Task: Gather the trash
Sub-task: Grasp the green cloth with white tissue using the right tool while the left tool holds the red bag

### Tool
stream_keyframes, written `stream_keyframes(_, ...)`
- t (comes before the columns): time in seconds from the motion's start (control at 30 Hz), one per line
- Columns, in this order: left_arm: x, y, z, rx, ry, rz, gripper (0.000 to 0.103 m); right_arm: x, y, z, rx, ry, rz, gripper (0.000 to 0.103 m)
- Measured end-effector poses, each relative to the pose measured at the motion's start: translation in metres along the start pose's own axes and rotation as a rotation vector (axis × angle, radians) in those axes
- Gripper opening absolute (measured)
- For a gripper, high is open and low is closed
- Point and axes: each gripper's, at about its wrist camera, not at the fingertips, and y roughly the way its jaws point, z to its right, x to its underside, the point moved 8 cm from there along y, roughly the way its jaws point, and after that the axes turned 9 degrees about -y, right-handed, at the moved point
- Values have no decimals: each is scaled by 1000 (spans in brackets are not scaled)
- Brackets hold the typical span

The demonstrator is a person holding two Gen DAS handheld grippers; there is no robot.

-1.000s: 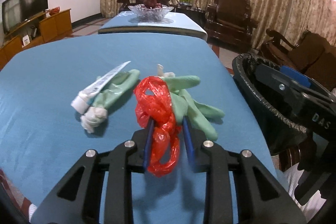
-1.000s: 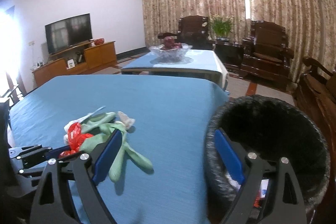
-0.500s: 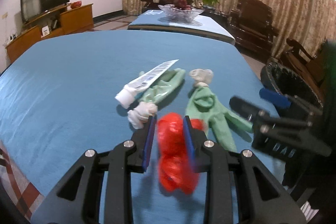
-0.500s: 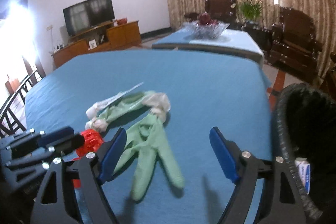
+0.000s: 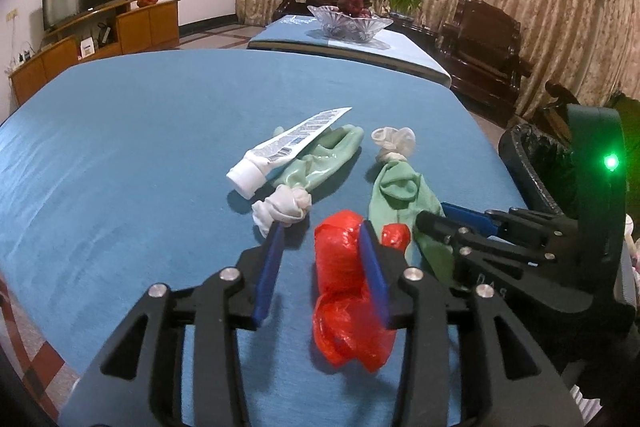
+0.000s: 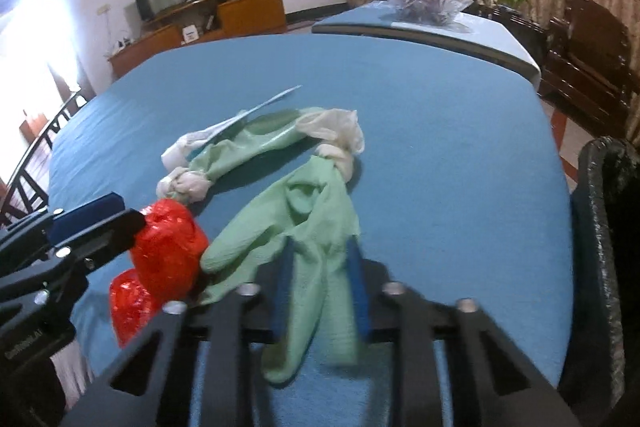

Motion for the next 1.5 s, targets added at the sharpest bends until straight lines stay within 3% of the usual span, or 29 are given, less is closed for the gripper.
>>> stream_keyframes(0.23, 6, 1, 19, 24, 34, -18, 52, 2, -25, 28, 118, 29, 42, 8)
stream_keyframes(0.57, 31, 27, 42, 50, 67, -103, 57, 7, -53, 60, 145, 77, 81, 8)
stream_keyframes(0.63, 37, 33, 48, 62, 66, -126, 56, 5, -55, 63, 154, 72, 89, 8)
stream_keyframes(0.7, 44, 39, 51, 80, 59, -152, 33, 4, -59, 66, 157, 72, 92, 8)
stream_keyframes(0.87, 39, 41, 56, 76, 50, -132, 26, 5, -66, 71, 157, 71, 102, 8)
stream_keyframes(1.27, -7, 13, 74, 63, 59, -15, 22, -7, -95, 73, 149, 67, 164, 8)
stream_keyframes(1.37, -18, 6, 80, 63, 60, 0, 22, -15, -107, 73, 150, 56, 191, 0)
stream_keyframes(1.5, -30, 0, 92, 72, 69, 15, 22, -24, -120, 77, 152, 44, 211, 0)
